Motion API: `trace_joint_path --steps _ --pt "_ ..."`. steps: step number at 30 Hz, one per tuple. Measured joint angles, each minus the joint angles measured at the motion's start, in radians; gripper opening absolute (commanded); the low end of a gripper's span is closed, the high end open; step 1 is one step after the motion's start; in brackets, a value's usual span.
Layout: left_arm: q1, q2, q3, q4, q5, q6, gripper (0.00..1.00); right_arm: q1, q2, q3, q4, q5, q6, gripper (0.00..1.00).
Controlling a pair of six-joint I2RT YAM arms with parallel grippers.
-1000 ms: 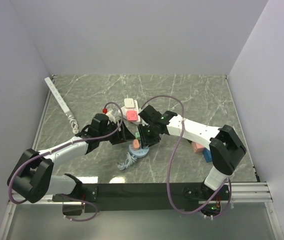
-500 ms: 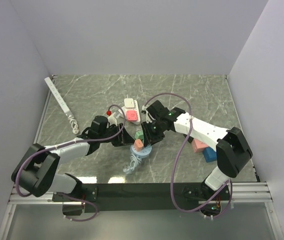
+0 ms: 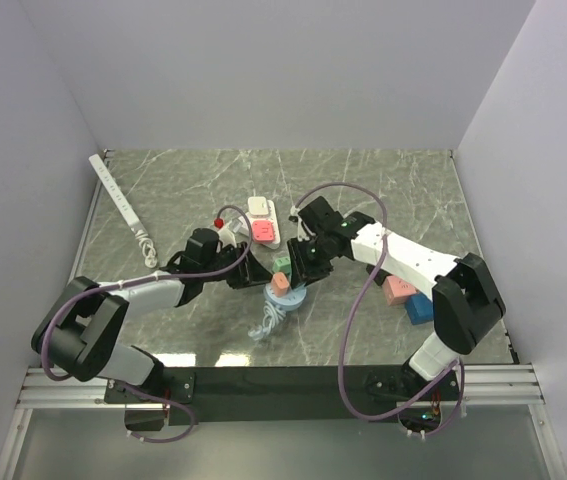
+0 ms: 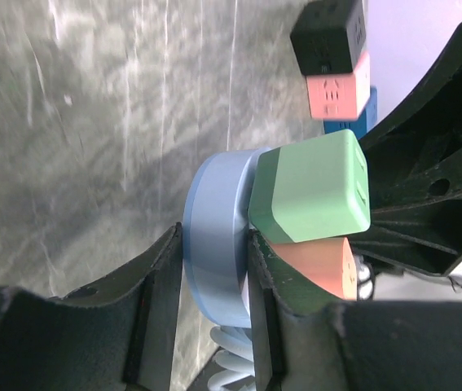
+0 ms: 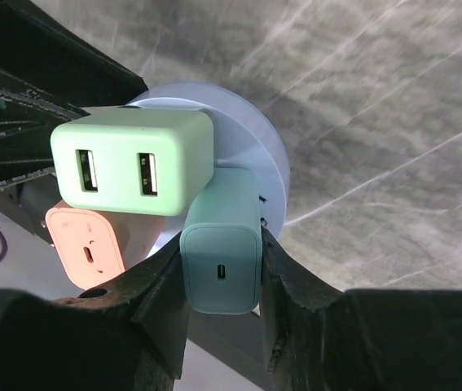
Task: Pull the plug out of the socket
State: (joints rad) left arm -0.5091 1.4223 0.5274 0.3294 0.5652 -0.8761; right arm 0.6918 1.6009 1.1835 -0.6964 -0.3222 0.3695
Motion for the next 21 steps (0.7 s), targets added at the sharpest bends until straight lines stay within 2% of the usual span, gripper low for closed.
trace_joint_path --steps 8,21 --pt "-0.018 0.020 0.065 -0.043 -0.060 0.019 0.00 -0.011 0.022 0.069 -0.060 0.047 -0.079 0.00" --pt "-0.015 0.093 0.138 -0.184 -0.097 0.070 0.00 0.114 0.108 0.113 -0.088 0.270 -0.032 0.00"
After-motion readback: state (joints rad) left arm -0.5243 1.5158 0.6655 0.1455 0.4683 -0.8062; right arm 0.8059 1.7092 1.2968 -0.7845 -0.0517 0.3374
